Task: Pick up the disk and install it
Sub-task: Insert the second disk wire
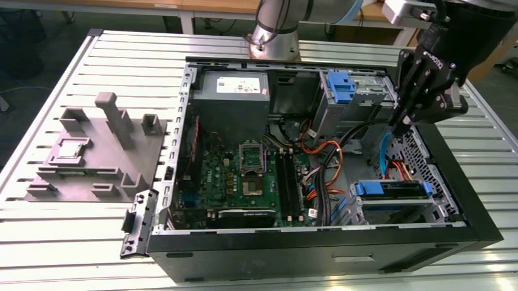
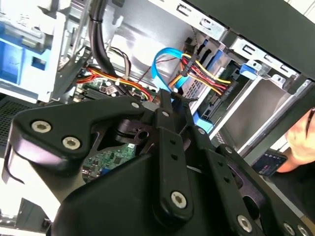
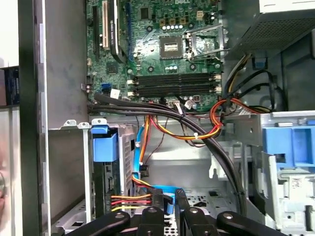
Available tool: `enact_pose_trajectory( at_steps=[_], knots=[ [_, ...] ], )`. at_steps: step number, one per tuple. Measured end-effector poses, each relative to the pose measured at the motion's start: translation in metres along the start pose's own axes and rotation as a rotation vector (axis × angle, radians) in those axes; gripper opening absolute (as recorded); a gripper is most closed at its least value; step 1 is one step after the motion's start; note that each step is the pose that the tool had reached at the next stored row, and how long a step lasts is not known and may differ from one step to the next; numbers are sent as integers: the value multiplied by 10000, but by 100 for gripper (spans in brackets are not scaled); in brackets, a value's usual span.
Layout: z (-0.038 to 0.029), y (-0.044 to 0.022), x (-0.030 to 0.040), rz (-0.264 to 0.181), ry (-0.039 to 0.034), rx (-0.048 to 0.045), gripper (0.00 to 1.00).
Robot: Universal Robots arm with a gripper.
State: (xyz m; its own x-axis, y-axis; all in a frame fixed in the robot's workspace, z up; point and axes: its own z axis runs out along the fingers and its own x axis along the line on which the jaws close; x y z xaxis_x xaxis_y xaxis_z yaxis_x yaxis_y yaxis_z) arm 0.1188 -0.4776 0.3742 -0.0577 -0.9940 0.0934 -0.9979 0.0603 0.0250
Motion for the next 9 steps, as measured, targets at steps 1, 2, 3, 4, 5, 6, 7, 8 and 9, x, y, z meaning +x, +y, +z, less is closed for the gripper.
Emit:
enact_pose_trajectory(
  at_steps=[1,2,3,4,5,6,7,8,9],
  knots=[
    [11,0,-2,2,56,3,24],
    [22,-1,-3,3,102,6,24],
    [35,-1,-4,5,142,8,24],
    [50,-1,-6,6,171,10,24],
    [64,-1,-8,6,198,12,24],
    [78,-2,-9,8,223,13,24],
    [90,-2,-10,9,257,16,22],
    [98,-2,-12,11,315,20,22],
    [106,-2,-12,13,382,24,15]
  ],
)
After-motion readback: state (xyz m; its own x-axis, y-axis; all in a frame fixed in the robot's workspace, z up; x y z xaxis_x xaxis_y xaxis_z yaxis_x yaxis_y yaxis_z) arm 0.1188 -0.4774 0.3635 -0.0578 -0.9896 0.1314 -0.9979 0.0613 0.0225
